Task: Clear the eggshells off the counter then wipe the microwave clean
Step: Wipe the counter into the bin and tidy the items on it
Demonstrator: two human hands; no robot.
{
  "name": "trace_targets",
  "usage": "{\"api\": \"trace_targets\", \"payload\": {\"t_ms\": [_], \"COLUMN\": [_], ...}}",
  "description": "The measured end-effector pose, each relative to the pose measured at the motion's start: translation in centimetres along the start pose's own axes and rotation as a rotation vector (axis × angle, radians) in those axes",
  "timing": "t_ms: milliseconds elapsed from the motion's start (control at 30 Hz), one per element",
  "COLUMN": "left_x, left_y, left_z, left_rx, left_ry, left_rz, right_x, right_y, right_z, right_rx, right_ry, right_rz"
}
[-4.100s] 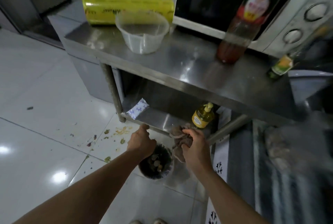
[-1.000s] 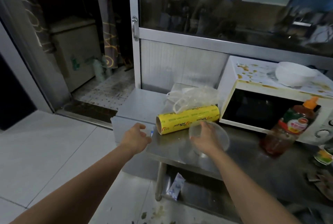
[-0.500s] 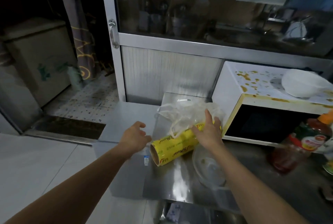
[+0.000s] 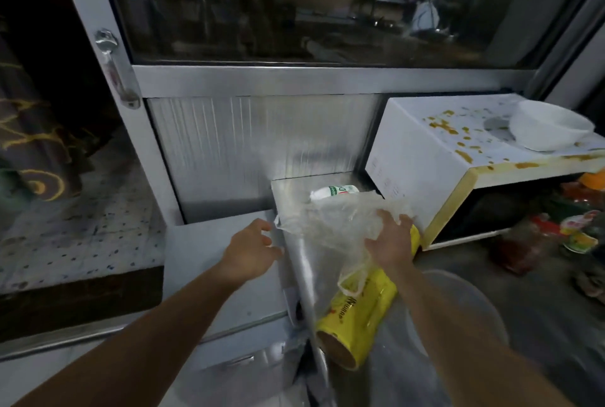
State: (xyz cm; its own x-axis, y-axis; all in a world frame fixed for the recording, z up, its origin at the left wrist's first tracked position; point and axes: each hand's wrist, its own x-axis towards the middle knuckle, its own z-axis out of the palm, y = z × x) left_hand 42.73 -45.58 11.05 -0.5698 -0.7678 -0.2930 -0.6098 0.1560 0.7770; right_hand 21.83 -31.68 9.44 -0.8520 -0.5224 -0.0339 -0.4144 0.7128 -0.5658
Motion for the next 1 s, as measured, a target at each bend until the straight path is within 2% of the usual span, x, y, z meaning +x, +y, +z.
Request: {"api": "trace_targets", "payload": {"t_ms": [200,433,567,767,900,1000], "left_x": [4.1,8.2,10.4,14.7,17.3,18.6], "left_y": [-0.3,2.3,3.4,2.6,2.3,2.8], "left_z": [-1.6,0.8,2.7,5.3,7.1,8.4], "left_rx": [0.056,0.119,0.213,0.269,0.078,-0.074], "left_ry": [-0.102,-0.209,-0.226,-0.265,-0.311,-0.352], "left_rz": [0.034,0.076,0.098,0.025,-0.038,-0.064], "right_x": [-0.4,1.2,2.6,3.7,3.9,4.0], "right_y": [-0.3,0.6,1.8,3.0,3.1,3.1], "right_z": [0.8,-0.2,-0.2,0.4,0.8,1.0], "right_rx": [-0.052,0.04,0.021,0.063,0.112,0.108], "right_ry": [0.263,0.403,0.411,0.406,0.381,0.288], "right_rz": [-0.016,-0.005,-0.053,-0.117,-0.055,0.013]}}
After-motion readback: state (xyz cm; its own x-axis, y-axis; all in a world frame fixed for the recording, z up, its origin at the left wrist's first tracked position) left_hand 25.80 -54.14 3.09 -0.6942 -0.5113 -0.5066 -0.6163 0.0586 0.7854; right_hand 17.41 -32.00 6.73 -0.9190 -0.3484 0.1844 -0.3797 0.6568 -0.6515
